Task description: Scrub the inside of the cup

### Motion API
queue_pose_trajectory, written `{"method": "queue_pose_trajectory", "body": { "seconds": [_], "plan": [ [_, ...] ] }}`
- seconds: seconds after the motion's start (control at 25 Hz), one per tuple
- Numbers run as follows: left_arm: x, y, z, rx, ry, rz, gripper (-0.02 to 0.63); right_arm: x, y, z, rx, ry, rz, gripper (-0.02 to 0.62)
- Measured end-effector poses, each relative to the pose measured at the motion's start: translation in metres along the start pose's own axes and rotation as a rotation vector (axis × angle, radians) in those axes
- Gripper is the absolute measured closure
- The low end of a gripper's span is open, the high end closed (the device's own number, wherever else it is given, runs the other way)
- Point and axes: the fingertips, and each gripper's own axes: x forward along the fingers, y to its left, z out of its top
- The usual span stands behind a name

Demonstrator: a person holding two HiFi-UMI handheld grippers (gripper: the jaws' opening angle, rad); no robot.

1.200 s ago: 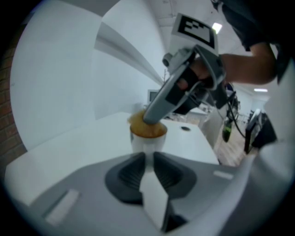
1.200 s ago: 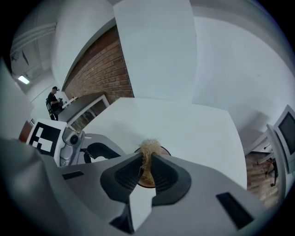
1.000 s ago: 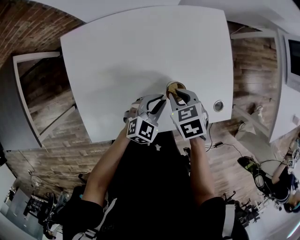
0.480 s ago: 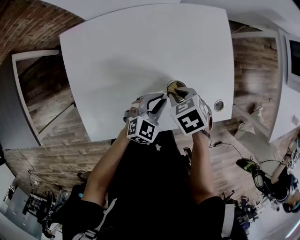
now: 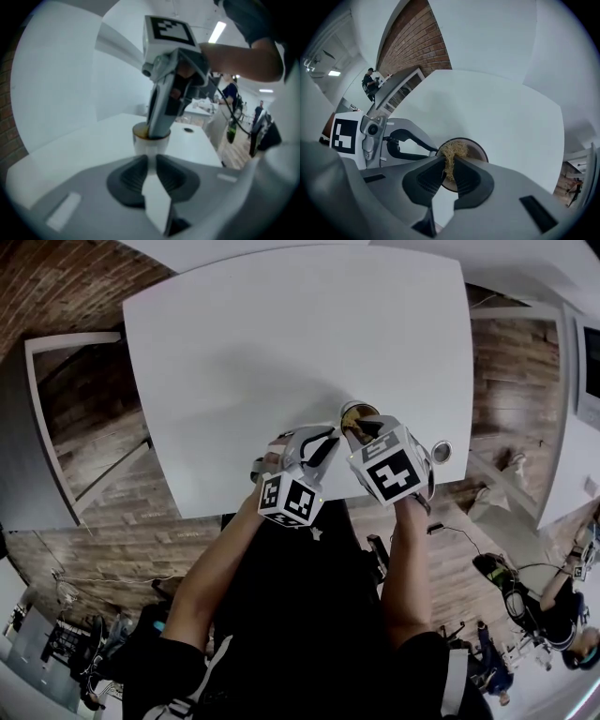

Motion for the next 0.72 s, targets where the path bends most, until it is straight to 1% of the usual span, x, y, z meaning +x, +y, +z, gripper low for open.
{"method": "queue_pose_trajectory", "body": {
  "seconds": [0.16,0.24,0.32,0.4,0.48,0.6,0.72],
  "plan": [
    [0.000,0.000,0.000,0.003,-0.002,0.004,0.546,0.007,-0.006,0.000,0.029,0.018,0.010,0.554],
    [0.000,-0.001,0.000,0.002,-0.003,0.006,0.546,0.010,-0.007,-0.001,0.020,0.015,-0.009,0.554],
    [0.001,-0.001,0.000,-0.002,-0.004,0.006,0.546,0.008,-0.010,0.000,-0.015,-0.002,-0.062,0.554],
    [0.002,-0.002,0.001,-0.002,-0.005,0.007,0.546,-0.001,-0.014,-0.002,-0.038,-0.032,-0.132,0.554],
    [0.002,-0.003,0.001,-0.002,-0.004,0.008,0.546,-0.017,-0.015,-0.002,-0.053,-0.073,-0.198,0.554],
    [0.002,-0.002,0.001,-0.003,-0.004,0.009,0.546,-0.048,-0.013,0.005,-0.104,-0.127,-0.289,0.554],
    [0.001,-0.001,0.001,-0.008,-0.006,0.011,0.546,-0.061,-0.013,0.010,-0.172,-0.159,-0.348,0.554]
  ]
}}
